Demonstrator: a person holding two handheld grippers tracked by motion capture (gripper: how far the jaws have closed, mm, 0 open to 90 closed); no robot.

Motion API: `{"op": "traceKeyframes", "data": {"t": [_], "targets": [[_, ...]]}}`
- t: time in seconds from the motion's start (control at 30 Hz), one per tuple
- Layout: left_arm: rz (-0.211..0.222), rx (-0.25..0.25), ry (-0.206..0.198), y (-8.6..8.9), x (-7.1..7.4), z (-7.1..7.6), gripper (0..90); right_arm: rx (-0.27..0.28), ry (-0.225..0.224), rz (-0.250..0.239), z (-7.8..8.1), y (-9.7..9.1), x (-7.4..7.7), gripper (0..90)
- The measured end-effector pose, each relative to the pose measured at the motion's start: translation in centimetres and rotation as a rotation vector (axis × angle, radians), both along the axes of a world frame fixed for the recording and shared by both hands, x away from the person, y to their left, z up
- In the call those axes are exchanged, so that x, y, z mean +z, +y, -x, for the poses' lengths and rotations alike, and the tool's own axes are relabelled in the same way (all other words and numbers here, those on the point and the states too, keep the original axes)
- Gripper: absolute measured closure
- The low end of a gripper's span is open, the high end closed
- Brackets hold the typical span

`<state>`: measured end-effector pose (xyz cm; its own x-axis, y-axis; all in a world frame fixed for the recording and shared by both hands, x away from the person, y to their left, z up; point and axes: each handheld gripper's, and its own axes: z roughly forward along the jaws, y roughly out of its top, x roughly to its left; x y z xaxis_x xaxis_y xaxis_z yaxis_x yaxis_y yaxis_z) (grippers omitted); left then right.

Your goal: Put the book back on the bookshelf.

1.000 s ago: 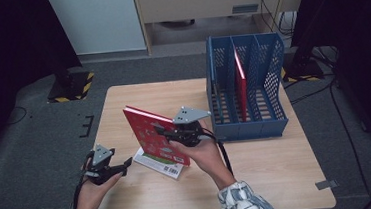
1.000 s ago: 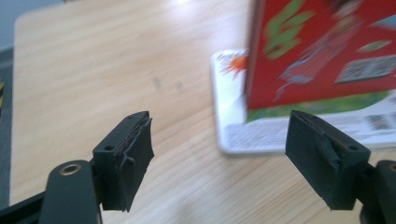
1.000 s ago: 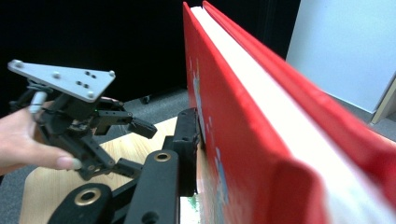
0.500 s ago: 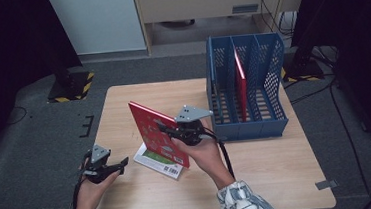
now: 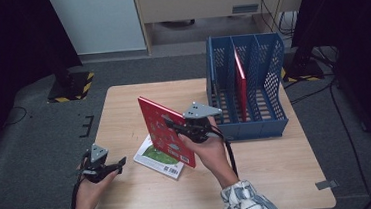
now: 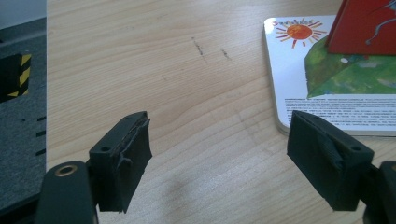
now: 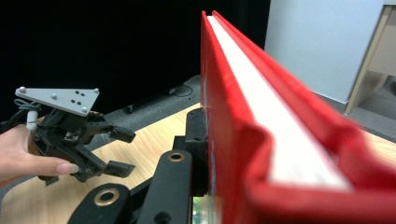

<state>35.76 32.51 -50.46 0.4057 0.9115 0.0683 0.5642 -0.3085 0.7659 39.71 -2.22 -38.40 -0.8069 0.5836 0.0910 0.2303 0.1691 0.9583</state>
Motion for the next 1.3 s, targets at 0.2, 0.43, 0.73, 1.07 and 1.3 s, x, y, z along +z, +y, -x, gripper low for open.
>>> {"op": "traceKeyframes", "data": {"t": [0.2, 0.43, 0.73, 1.07, 1.3], "targets": [[0.007, 0.018, 0.025, 0.4, -0.4, -0.4, 14.6, -0.024, 0.004, -0.009, -0.2, -0.9, 0.0, 79.6], [0.014, 0.035, 0.054, 0.9, -0.8, -0.7, 8.7, -0.046, -0.003, -0.009, -0.2, -1.6, 0.2, 79.6], [0.003, 0.033, 0.069, 0.9, -1.1, -0.8, 8.0, -0.071, -0.001, -0.020, -0.3, -2.6, 0.2, 79.6], [-0.004, 0.032, 0.083, 1.1, -1.4, -0.9, 6.6, -0.088, 0.000, -0.026, -0.3, -3.5, 0.3, 79.6], [-0.006, 0.042, 0.095, 1.3, -1.7, -1.1, 6.4, -0.098, -0.005, -0.028, 0.1, -4.2, 0.5, 79.6]]}}
